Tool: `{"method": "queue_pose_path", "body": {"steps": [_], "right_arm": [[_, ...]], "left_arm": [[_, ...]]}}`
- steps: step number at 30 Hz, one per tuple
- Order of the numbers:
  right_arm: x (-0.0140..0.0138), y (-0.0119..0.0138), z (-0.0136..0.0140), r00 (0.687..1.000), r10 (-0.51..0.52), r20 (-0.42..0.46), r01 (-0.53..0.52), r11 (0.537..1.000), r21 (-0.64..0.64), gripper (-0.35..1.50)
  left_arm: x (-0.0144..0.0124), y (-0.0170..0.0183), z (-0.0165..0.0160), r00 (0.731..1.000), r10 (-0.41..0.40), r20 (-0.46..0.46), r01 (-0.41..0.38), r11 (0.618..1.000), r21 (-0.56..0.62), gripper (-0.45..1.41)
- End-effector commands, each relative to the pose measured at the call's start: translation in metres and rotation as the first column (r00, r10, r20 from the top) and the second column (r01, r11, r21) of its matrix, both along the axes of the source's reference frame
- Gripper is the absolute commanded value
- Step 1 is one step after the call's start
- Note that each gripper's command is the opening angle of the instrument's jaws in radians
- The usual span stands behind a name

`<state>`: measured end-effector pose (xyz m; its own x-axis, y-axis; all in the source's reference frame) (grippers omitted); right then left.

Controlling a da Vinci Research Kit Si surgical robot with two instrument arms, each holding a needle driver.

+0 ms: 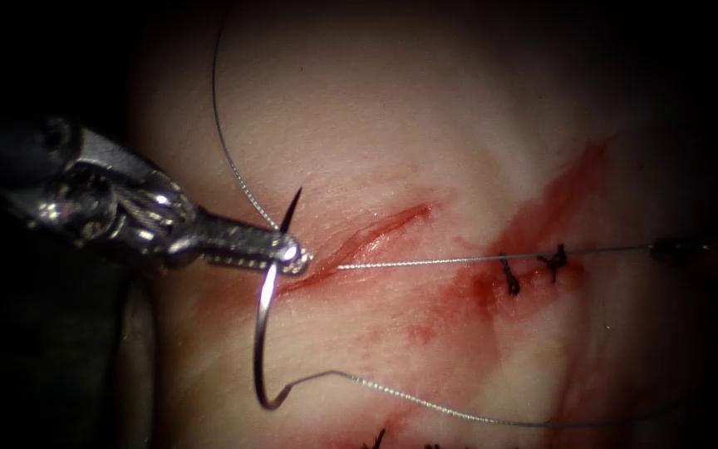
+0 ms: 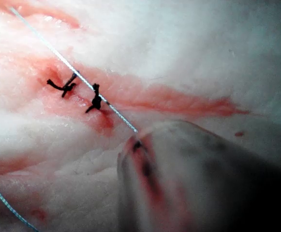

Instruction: Wound Closure

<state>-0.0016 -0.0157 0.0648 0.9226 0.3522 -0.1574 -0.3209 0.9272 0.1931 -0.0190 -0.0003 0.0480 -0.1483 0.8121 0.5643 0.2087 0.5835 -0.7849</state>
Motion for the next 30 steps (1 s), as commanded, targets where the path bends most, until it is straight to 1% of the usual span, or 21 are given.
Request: {"method": "queue_pose_path", "body": {"steps": [1,4,10,12,13,15,16,17,19,22,24,25,26,27,30], "right_arm": [[-0.0011,0.0007,0.0012,1.000,0.005,0.017,-0.005,1.000,-0.002,-0.35],[-0.0029,0.0014,0.0016,0.999,0.015,0.048,-0.016,1.000,0.001,-0.35],[-0.0053,0.0026,0.0020,0.997,0.047,0.061,-0.046,0.999,-0.018,-0.35],[-0.0066,0.0034,0.0024,0.996,0.045,0.075,-0.042,0.998,-0.037,-0.35],[-0.0078,0.0039,0.0027,0.995,0.038,0.093,-0.033,0.998,-0.051,-0.35],[-0.0089,0.0042,0.0030,0.994,0.038,0.104,-0.032,0.998,-0.060,-0.35],[-0.0089,0.0042,0.0030,0.994,0.038,0.104,-0.032,0.998,-0.060,-0.35],[-0.0102,0.0045,0.0033,0.993,0.041,0.111,-0.034,0.997,-0.063,-0.35],[-0.0113,0.0049,0.0035,0.992,0.046,0.119,-0.039,0.997,-0.065,-0.35],[-0.0121,0.0050,0.0035,0.992,0.037,0.120,-0.029,0.998,-0.063,-0.35],[-0.0118,0.0049,0.0034,0.991,0.038,0.125,-0.031,0.998,-0.063,-0.35],[-0.0114,0.0049,0.0033,0.991,0.042,0.127,-0.034,0.997,-0.062,0.04],[-0.0108,0.0048,0.0031,0.991,0.050,0.125,-0.042,0.997,-0.061,0.91],[-0.0097,0.0050,0.0025,0.992,0.050,0.114,-0.043,0.997,-0.059,1.08],[-0.0077,0.0054,0.0009,0.996,0.029,0.089,-0.024,0.998,-0.057,1.08]], "left_arm": [[-0.0005,0.0000,0.0005,1.000,0.000,0.000,0.000,1.000,0.000,-0.45],[-0.0005,0.0000,0.0005,1.000,0.000,0.000,0.000,1.000,0.000,-0.45],[-0.0005,0.0000,0.0005,1.000,0.000,0.001,0.000,1.000,0.000,-0.45],[-0.0005,0.0000,0.0004,1.000,0.001,0.001,-0.001,1.000,0.000,-0.45],[-0.0005,0.0000,0.0004,1.000,0.001,0.001,-0.001,1.000,0.001,-0.45],[-0.0005,0.0000,0.0003,1.000,0.001,0.001,-0.001,1.000,0.001,-0.45],[-0.0005,0.0000,0.0003,1.000,0.001,0.001,-0.001,1.000,0.001,-0.45],[-0.0005,0.0000,0.0003,1.000,0.001,0.001,-0.001,1.000,0.001,-0.45],[-0.0005,0.0000,0.0003,1.000,0.001,0.001,-0.001,1.000,0.001,-0.45],[-0.0005,0.0000,0.0003,1.000,0.001,0.001,-0.001,1.000,0.001,-0.45],[-0.0005,0.0000,0.0003,1.000,0.001,0.001,-0.001,1.000,0.001,-0.45],[-0.0005,0.0000,0.0003,1.000,0.001,0.001,-0.001,1.000,0.001,-0.45],[-0.0005,0.0000,0.0003,1.000,0.001,0.001,-0.001,1.000,0.001,-0.45],[-0.0005,0.0000,0.0003,1.000,0.001,0.001,-0.001,1.000,0.001,-0.45],[-0.0005,0.0000,0.0003,1.000,0.001,0.001,-0.001,1.000,0.001,-0.45]]}}
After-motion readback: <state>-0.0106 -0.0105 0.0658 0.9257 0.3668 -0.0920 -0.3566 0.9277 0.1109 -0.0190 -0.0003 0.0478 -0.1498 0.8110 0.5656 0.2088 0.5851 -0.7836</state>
